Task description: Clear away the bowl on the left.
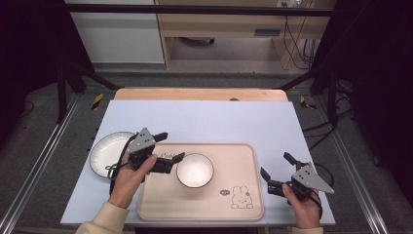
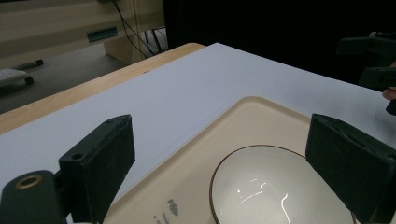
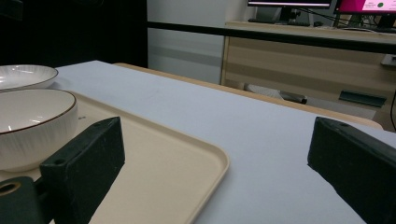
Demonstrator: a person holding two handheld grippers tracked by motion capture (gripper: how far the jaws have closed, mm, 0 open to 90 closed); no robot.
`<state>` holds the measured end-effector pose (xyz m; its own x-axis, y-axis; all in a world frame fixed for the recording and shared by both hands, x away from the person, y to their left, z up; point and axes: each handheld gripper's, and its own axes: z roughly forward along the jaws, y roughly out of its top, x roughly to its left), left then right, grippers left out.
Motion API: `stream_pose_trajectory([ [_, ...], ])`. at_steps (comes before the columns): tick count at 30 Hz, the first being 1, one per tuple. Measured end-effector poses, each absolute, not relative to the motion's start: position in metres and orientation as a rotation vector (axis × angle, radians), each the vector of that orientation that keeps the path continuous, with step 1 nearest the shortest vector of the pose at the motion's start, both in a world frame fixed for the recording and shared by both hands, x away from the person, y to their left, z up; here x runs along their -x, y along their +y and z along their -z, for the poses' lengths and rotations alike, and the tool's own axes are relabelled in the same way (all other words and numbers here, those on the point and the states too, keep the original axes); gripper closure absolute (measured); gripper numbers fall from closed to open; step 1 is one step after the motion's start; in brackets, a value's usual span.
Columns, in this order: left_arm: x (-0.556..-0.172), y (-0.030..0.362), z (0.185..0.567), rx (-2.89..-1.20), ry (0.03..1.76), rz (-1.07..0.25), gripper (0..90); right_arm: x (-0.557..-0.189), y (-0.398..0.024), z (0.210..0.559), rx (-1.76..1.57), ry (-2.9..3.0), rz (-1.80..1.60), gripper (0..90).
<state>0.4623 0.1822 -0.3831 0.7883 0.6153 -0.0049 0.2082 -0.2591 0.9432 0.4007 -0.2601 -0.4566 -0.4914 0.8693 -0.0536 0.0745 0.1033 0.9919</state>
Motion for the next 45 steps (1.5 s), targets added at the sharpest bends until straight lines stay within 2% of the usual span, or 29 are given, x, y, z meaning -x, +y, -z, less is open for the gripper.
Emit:
stream_pose_trajectory([
  [45,-0.445,0.245,0.415,-1.746,0.669,-0.479,7.1,-0.401,-0.259,0.458,-0.934,1.706,-1.457,4.1],
])
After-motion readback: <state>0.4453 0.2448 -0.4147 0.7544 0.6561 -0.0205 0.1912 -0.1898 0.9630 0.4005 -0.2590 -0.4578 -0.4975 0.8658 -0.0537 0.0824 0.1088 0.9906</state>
